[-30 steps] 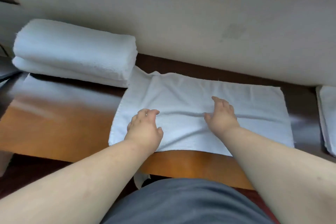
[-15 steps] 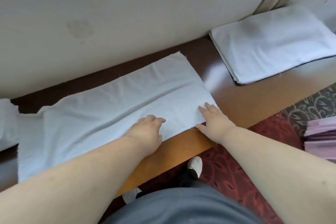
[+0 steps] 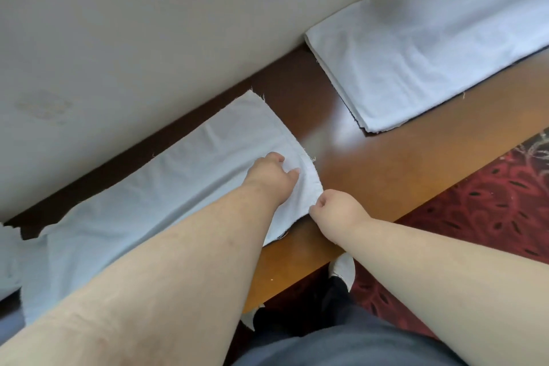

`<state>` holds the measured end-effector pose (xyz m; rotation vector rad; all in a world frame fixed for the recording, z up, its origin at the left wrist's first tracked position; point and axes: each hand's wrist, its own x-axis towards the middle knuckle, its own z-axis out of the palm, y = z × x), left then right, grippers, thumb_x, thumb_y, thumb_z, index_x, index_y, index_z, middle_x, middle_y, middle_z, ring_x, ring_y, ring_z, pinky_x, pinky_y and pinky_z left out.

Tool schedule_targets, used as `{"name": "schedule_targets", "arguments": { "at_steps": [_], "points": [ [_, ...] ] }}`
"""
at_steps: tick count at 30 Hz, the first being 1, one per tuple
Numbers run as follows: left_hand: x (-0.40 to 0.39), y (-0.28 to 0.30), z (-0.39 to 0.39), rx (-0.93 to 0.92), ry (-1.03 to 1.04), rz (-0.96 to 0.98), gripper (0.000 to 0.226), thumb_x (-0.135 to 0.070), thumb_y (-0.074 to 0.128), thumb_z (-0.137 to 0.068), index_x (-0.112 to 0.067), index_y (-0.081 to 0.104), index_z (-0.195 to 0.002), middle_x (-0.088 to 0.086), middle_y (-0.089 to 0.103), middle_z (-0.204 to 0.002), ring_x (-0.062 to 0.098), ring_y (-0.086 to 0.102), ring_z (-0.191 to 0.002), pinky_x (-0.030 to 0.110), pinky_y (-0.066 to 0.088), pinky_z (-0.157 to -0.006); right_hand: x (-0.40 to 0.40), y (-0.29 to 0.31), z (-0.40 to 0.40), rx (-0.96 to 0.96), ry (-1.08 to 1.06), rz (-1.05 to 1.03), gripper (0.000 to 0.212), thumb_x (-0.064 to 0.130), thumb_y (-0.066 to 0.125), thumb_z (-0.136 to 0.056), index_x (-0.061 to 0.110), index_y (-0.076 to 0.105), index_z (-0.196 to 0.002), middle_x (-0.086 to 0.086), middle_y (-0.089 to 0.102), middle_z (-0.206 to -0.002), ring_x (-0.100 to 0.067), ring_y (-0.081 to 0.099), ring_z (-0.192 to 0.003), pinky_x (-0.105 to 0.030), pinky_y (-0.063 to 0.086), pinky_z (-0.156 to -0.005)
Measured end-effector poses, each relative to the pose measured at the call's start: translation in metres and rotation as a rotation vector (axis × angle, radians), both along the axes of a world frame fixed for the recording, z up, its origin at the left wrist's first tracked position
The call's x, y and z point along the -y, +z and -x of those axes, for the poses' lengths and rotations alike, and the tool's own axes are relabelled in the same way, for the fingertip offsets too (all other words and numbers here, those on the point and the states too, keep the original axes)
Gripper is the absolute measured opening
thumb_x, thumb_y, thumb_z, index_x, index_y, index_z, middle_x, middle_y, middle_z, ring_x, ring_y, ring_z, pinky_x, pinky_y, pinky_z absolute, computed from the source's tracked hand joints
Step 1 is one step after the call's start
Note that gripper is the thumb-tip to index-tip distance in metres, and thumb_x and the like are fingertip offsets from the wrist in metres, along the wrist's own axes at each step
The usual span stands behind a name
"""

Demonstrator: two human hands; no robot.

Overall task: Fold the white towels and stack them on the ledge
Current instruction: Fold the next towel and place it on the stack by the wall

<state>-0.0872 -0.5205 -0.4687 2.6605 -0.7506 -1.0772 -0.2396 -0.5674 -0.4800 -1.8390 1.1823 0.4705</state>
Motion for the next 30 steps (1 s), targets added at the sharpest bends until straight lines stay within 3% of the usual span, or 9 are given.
{"name": "schedule_targets", "arguments": {
  "at_steps": [4, 8, 10, 12, 15, 17, 22, 26, 30],
  "points": [
    [0.01, -0.003, 0.021, 0.042, -0.087, -0.047, 0.07, -0.064, 0.06, -0.08, -0.025, 0.042, -0.136, -0.002, 0.05, -0.133, 0.023, 0.055, -0.114, 0.031, 0.045, -0.081, 0.006, -0.001, 0.017, 0.213, -0.256, 0.1, 0.012, 0.034, 0.055, -0.089, 0.026, 0.046, -0.09, 0.004, 0.047, -0.1, -0.017, 0.054, -0.078, -0.03, 0.04, -0.059],
    [0.018, -0.008, 0.046, -0.154, -0.089, 0.037, 0.047, -0.053, 0.054, -0.09, -0.025, 0.052, -0.127, -0.002, 0.057, -0.126, 0.021, 0.057, -0.111, 0.032, 0.047, -0.09, 0.026, 0.003, 0.016, 0.17, -0.187, 0.102, 0.059, 0.042, 0.063, -0.086, 0.024, 0.037, -0.136, -0.003, 0.048, -0.13, -0.026, 0.051, -0.116, -0.042, 0.048, -0.092],
    [0.023, -0.004, 0.046, -0.117, -0.1, 0.085, 0.028, -0.05, 0.046, -0.094, -0.028, 0.059, -0.104, -0.004, 0.065, -0.103, 0.02, 0.06, -0.096, 0.03, 0.047, -0.077, 0.034, 0.004, 0.014, 0.061, -0.073, 0.095, 0.073, 0.039, 0.068, -0.084, 0.022, 0.028, -0.142, -0.006, 0.053, -0.128, -0.029, 0.054, -0.115, -0.046, 0.049, -0.094],
    [0.034, 0.002, 0.032, 0.066, -0.097, 0.156, 0.028, -0.047, 0.04, -0.096, -0.026, 0.055, -0.084, -0.006, 0.061, -0.08, 0.02, 0.06, -0.081, 0.028, 0.042, -0.066, 0.039, 0.004, 0.016, -0.017, -0.013, 0.107, 0.073, 0.038, 0.07, -0.083, 0.022, 0.025, -0.138, -0.004, 0.059, -0.112, -0.028, 0.061, -0.1, -0.045, 0.052, -0.086],
    [0.065, 0.007, -0.004, 0.173, 0.038, 0.235, 0.026, -0.046, 0.04, -0.096, -0.025, 0.054, -0.09, -0.008, 0.059, -0.077, 0.018, 0.06, -0.08, 0.028, 0.04, -0.066, 0.043, 0.003, 0.026, -0.05, -0.055, 0.1, 0.061, 0.044, 0.068, -0.081, 0.026, 0.028, -0.124, 0.005, 0.057, -0.093, -0.021, 0.062, -0.082, -0.04, 0.055, -0.075],
    [0.091, 0.005, -0.026, 0.147, 0.074, 0.202, 0.03, -0.05, 0.045, -0.094, -0.022, 0.056, -0.1, -0.006, 0.063, -0.087, 0.02, 0.062, -0.088, 0.029, 0.041, -0.07, 0.043, 0.002, 0.035, -0.074, -0.045, 0.082, 0.047, 0.049, 0.067, -0.08, 0.027, 0.035, -0.105, 0.007, 0.059, -0.087, -0.017, 0.062, -0.077, -0.037, 0.055, -0.069],
    [0.135, -0.013, -0.044, 0.162, 0.239, -0.106, 0.093, -0.073, 0.06, -0.073, -0.011, 0.037, -0.138, 0.007, 0.05, -0.129, 0.031, 0.06, -0.105, 0.037, 0.042, -0.079, 0.042, -0.001, 0.047, -0.039, 0.034, -0.042, 0.026, 0.039, 0.06, -0.084, 0.02, 0.045, -0.075, 0.004, 0.049, -0.072, -0.012, 0.046, -0.062, -0.027, 0.038, -0.056],
    [0.151, -0.025, -0.042, 0.265, 0.19, -0.121, 0.059, -0.052, 0.05, -0.094, -0.008, 0.047, -0.133, 0.01, 0.051, -0.134, 0.031, 0.057, -0.116, 0.035, 0.044, -0.086, 0.041, 0.003, 0.047, -0.027, 0.084, -0.075, 0.023, 0.04, 0.059, -0.087, 0.018, 0.054, -0.088, 0.001, 0.058, -0.083, -0.012, 0.05, -0.067, -0.025, 0.041, -0.058],
    [0.151, -0.022, -0.046, 0.177, 0.273, 0.18, 0.028, -0.024, 0.043, -0.096, -0.01, 0.058, -0.115, 0.011, 0.062, -0.115, 0.03, 0.06, -0.106, 0.028, 0.038, -0.075, 0.046, 0.016, 0.047, 0.009, 0.091, -0.105, 0.024, 0.042, 0.06, -0.089, 0.019, 0.056, -0.095, -0.001, 0.064, -0.095, -0.015, 0.062, -0.08, -0.027, 0.05, -0.066]
  ]
}}
